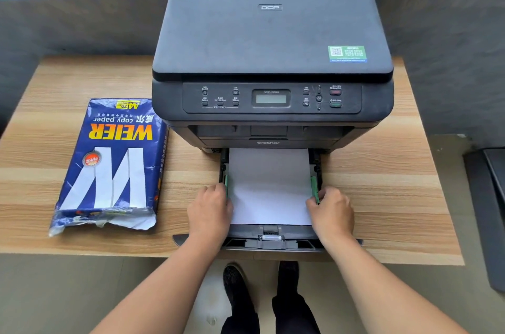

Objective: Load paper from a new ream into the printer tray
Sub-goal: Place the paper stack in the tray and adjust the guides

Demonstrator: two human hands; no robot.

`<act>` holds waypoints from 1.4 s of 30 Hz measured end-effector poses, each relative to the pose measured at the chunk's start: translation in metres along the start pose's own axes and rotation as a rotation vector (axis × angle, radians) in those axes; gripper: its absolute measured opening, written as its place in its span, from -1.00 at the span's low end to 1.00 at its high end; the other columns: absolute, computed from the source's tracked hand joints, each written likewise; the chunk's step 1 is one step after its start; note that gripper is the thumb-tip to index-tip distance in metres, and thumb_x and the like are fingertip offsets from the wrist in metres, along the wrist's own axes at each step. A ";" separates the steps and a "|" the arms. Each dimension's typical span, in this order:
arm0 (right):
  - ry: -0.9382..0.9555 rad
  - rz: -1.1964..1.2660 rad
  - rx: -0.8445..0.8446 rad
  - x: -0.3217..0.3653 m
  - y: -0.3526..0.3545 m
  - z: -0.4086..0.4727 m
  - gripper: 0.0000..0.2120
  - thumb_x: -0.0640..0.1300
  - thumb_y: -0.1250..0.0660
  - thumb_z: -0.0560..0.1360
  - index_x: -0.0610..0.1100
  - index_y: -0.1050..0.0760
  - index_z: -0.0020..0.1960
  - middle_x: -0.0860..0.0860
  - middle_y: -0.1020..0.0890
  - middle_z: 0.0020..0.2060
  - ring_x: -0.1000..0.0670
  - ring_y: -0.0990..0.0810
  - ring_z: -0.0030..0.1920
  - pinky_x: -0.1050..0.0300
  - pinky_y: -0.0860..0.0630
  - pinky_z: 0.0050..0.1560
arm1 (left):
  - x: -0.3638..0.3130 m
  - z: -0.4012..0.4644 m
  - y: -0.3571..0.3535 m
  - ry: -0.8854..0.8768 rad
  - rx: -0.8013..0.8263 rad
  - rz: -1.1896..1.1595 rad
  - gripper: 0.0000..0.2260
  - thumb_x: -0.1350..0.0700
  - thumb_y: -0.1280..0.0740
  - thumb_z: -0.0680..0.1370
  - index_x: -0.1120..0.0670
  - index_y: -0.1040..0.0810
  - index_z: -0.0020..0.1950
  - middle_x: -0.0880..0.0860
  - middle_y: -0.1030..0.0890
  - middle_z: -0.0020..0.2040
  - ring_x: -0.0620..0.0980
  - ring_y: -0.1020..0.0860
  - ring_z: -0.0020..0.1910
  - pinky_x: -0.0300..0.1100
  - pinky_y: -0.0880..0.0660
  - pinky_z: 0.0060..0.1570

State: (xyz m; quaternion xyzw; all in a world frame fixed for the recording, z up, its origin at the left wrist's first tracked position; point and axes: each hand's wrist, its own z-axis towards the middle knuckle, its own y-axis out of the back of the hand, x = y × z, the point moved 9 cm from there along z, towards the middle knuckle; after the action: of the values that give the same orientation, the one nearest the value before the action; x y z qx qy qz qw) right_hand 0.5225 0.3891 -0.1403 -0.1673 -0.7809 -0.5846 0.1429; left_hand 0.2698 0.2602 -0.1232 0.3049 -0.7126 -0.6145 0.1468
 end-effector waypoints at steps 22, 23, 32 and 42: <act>0.063 0.053 -0.025 -0.009 0.001 0.005 -0.91 -0.20 -0.35 0.43 -0.23 -0.51 -0.12 -0.17 -0.59 -0.15 -0.15 -0.44 -0.25 0.05 -0.37 -0.25 | 0.012 -0.012 -0.006 -0.035 -0.025 -0.040 -0.72 0.04 -0.45 0.43 0.08 -0.56 0.10 0.07 -0.58 0.03 0.26 -0.56 -0.43 -0.09 -0.35 -0.51; 0.053 0.053 -0.019 -0.010 0.001 0.006 -0.91 -0.19 -0.35 0.44 -0.23 -0.52 -0.11 -0.17 -0.60 -0.15 -0.15 -0.44 -0.24 0.06 -0.35 -0.24 | 0.013 -0.012 -0.006 -0.013 -0.020 -0.052 -0.72 0.03 -0.44 0.43 0.06 -0.56 0.10 0.06 -0.58 0.06 0.26 -0.57 -0.43 -0.09 -0.36 -0.49; 0.076 0.033 -0.022 -0.007 0.001 0.005 -0.93 -0.17 -0.34 0.45 -0.18 -0.52 -0.15 -0.16 -0.63 -0.19 -0.18 -0.48 -0.30 0.06 -0.40 -0.28 | 0.008 -0.014 -0.010 0.070 -0.032 -0.160 -0.77 0.19 -0.39 0.43 0.14 -0.58 0.08 0.18 -0.48 0.05 0.24 -0.54 -0.23 0.01 -0.43 -0.31; 0.065 0.026 -0.016 -0.011 -0.002 0.005 -0.92 -0.11 -0.34 0.46 -0.12 -0.54 -0.14 -0.11 -0.67 -0.20 -0.20 -0.57 -0.25 0.06 -0.46 -0.28 | 0.007 -0.018 -0.015 0.068 0.010 -0.190 -0.69 0.04 -0.34 0.52 0.14 -0.53 0.22 0.13 -0.42 0.19 0.21 -0.54 -0.01 0.05 -0.49 -0.20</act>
State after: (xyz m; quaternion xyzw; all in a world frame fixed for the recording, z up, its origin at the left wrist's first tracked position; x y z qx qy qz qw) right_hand 0.5317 0.3921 -0.1478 -0.1593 -0.7691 -0.5939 0.1744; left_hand 0.2783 0.2407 -0.1352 0.3926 -0.6782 -0.6113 0.1102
